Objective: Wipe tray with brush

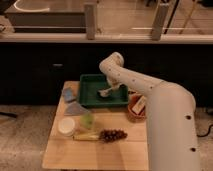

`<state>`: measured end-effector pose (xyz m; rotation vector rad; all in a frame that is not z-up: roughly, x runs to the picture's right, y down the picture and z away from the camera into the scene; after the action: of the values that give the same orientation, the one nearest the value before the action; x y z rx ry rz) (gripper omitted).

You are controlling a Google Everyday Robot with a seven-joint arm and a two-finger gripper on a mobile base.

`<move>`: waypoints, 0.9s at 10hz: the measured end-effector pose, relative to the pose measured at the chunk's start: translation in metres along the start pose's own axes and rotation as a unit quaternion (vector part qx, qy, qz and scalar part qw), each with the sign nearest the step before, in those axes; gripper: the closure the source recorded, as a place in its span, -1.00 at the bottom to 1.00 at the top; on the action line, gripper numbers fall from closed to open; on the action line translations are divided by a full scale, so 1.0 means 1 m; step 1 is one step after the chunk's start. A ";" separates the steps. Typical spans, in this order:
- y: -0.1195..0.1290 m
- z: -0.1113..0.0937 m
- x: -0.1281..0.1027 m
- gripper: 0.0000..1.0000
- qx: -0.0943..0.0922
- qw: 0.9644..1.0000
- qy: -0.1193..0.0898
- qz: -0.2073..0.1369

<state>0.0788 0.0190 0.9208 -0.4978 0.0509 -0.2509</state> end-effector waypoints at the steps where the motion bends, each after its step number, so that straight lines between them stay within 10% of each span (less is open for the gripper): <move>1: 0.009 0.000 0.006 1.00 -0.004 1.000 0.001 -0.002; 5: 0.016 -0.003 0.072 1.00 -0.001 0.999 0.022 0.041; 9: -0.005 -0.002 0.084 1.00 0.013 0.998 0.022 0.055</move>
<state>0.1584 -0.0074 0.9223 -0.4629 0.1178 -0.1555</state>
